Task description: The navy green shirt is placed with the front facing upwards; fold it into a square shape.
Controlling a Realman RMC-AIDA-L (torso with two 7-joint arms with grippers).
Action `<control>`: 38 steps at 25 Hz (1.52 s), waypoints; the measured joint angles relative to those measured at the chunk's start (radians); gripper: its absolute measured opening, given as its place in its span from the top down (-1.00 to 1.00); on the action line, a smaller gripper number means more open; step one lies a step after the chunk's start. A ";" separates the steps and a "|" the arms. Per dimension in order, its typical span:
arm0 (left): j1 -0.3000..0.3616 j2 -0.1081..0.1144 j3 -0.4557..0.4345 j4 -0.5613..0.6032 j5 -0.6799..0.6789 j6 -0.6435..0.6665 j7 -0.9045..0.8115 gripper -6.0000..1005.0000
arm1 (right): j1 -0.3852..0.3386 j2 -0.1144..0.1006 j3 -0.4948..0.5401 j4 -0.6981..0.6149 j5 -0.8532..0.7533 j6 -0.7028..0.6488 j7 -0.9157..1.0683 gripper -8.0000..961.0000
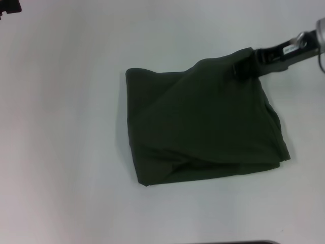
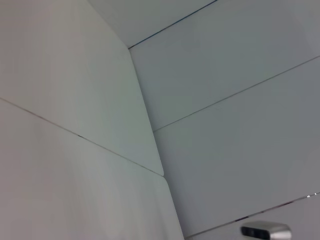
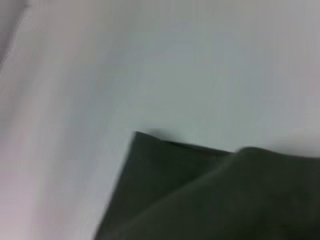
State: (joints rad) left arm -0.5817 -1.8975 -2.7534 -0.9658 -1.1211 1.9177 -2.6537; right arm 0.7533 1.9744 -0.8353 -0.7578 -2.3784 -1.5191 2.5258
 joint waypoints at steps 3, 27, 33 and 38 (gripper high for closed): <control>0.001 0.000 0.000 0.000 0.000 0.003 0.000 -0.19 | 0.002 -0.025 0.038 -0.027 0.021 -0.108 0.004 -0.11; 0.016 0.001 0.000 0.015 0.002 0.001 0.009 -0.19 | -0.044 -0.044 0.063 0.077 -0.274 -0.242 -0.001 -0.11; 0.016 0.002 0.025 0.015 0.007 -0.001 0.010 -0.19 | -0.047 -0.053 0.124 0.007 -0.212 -0.298 -0.009 -0.11; 0.025 0.000 0.151 0.006 0.062 0.000 0.014 -0.19 | -0.046 -0.058 0.135 -0.010 -0.093 -0.360 -0.017 -0.11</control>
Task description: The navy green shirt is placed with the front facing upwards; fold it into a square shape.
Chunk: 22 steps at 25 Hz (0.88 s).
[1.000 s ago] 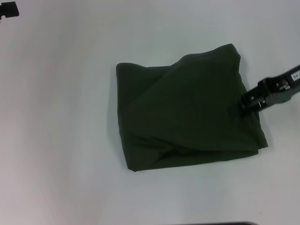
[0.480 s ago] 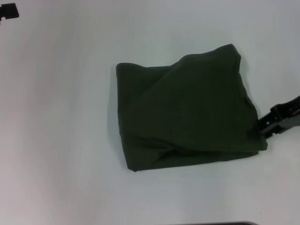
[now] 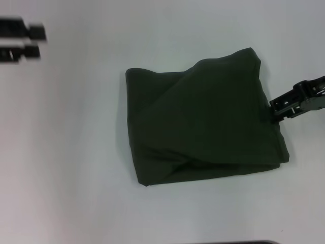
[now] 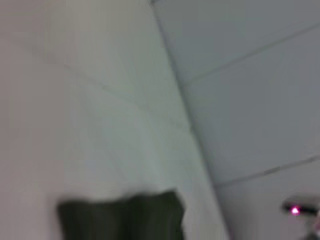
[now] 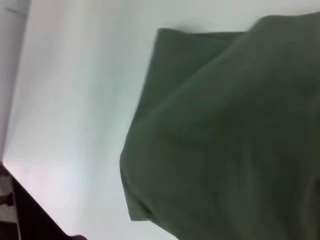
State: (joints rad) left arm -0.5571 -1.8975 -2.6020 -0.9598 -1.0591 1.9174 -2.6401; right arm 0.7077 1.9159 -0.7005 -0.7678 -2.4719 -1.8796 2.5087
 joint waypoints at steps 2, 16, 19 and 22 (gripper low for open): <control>0.004 -0.010 0.045 -0.011 0.045 -0.003 0.009 -0.19 | 0.000 0.003 -0.007 0.002 0.001 -0.002 -0.003 -0.11; -0.009 -0.135 0.163 0.087 0.129 -0.158 0.074 -0.19 | -0.003 0.002 0.015 0.007 0.102 0.032 -0.005 -0.11; -0.033 -0.137 0.163 0.126 0.125 -0.172 0.086 -0.19 | -0.010 -0.002 0.031 0.007 0.125 0.049 -0.006 -0.11; -0.053 -0.148 0.183 0.127 0.130 -0.253 0.083 -0.19 | -0.017 -0.006 0.040 0.007 0.126 0.069 -0.007 -0.11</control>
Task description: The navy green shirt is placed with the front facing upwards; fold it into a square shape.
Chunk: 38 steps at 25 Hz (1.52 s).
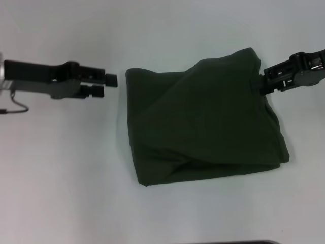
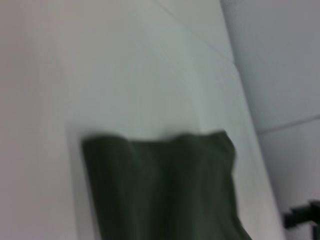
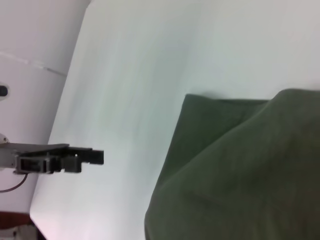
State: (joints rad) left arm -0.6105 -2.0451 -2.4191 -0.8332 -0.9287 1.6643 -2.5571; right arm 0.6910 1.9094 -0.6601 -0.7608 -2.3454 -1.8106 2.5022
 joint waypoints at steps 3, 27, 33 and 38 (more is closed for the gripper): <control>-0.022 -0.011 0.081 0.004 0.002 -0.141 -0.007 -0.19 | -0.008 -0.005 0.001 0.000 -0.001 0.006 0.000 -0.11; -0.067 0.011 0.192 0.006 0.024 -0.220 0.010 -0.56 | -0.010 -0.033 0.182 -0.043 0.280 0.223 -0.239 -0.75; -0.070 -0.003 0.199 0.032 0.095 -0.156 -0.056 -0.63 | -0.015 -0.039 0.182 -0.044 0.287 0.211 -0.218 -0.94; -0.061 -0.037 0.201 0.039 0.173 -0.164 -0.100 -0.63 | -0.018 -0.039 0.182 -0.044 0.288 0.210 -0.218 -0.94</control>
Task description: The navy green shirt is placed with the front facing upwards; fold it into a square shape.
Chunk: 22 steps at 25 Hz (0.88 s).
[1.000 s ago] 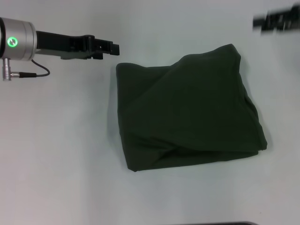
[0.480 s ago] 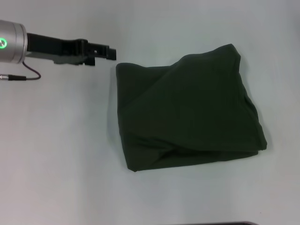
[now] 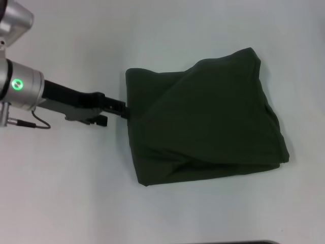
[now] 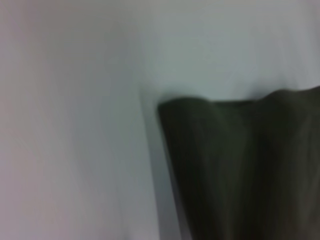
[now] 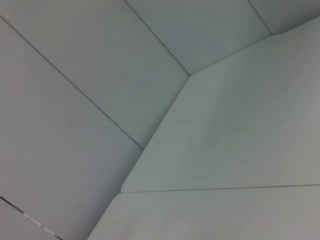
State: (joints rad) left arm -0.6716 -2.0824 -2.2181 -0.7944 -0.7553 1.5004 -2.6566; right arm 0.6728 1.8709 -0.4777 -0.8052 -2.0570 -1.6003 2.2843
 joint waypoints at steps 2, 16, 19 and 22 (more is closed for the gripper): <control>0.001 -0.010 0.001 0.004 0.008 0.004 -0.007 -0.62 | -0.002 0.000 0.000 0.000 0.000 0.000 0.000 -0.94; -0.036 -0.057 0.003 0.016 0.008 0.019 -0.031 -0.60 | -0.012 -0.002 0.006 0.000 0.002 0.001 0.000 -0.94; -0.051 -0.064 0.010 0.024 0.009 0.018 -0.033 -0.59 | -0.012 -0.002 0.006 0.000 0.002 0.004 0.000 -0.94; -0.067 -0.071 0.023 0.038 0.009 0.010 -0.035 -0.58 | -0.011 -0.002 0.005 0.000 0.002 0.004 0.000 -0.94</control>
State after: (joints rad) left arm -0.7385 -2.1530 -2.1950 -0.7563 -0.7460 1.5104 -2.6912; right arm 0.6616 1.8694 -0.4723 -0.8053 -2.0553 -1.5960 2.2840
